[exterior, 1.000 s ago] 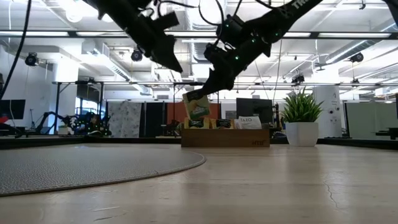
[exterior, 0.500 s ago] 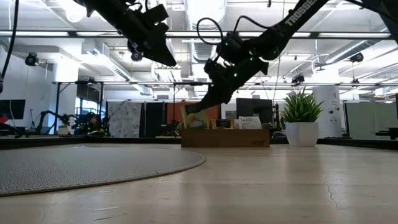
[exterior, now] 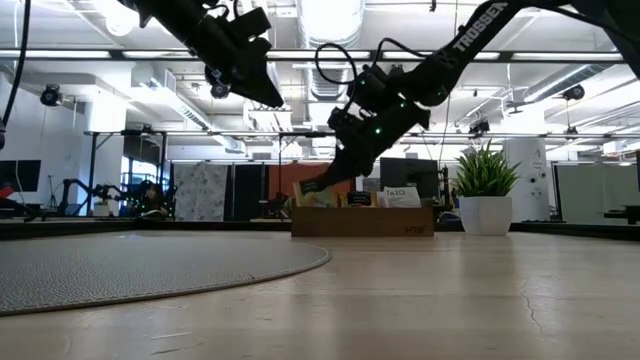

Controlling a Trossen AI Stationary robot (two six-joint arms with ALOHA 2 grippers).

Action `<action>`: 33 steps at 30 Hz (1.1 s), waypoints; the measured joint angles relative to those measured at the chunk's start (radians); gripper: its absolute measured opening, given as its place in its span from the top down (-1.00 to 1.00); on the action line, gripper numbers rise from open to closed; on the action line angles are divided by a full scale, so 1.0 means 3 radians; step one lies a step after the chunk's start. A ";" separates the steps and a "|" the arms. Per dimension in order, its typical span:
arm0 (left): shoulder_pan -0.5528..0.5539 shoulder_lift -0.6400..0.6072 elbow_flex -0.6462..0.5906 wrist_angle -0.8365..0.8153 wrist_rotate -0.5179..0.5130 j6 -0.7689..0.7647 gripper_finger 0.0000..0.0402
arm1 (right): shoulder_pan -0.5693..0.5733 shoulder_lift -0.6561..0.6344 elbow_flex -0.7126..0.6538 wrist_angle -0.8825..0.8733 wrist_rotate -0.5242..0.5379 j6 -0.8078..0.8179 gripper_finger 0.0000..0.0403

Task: Pick & Place Tea
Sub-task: Put the yellow tea sachet into the left compartment of the wooden organizer

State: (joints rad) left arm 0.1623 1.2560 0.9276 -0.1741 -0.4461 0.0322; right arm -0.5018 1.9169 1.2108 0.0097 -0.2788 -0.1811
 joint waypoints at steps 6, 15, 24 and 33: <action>0.0000 0.0000 -0.0001 -0.0035 -0.0001 0.0000 0.35 | 0.0000 0.0085 0.0013 0.0083 -0.0128 0.0088 0.96; 0.0004 0.0003 -0.0003 -0.0088 -0.0001 0.0013 0.35 | 0.0006 0.0088 0.0035 -0.0333 -0.0110 -0.0118 0.96; 0.0008 0.0003 -0.0003 -0.0086 -0.0003 0.0015 0.35 | 0.0023 0.0083 0.0066 -0.0422 0.0094 -0.0048 0.77; 0.0008 0.0003 -0.0003 -0.0093 -0.0003 0.0016 0.35 | 0.0021 0.0076 0.0299 -0.0488 0.0101 0.0416 0.51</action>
State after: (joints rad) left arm 0.1646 1.2568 0.9268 -0.2020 -0.4469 0.0369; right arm -0.4954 1.9398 1.3006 -0.1367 -0.2485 -0.0563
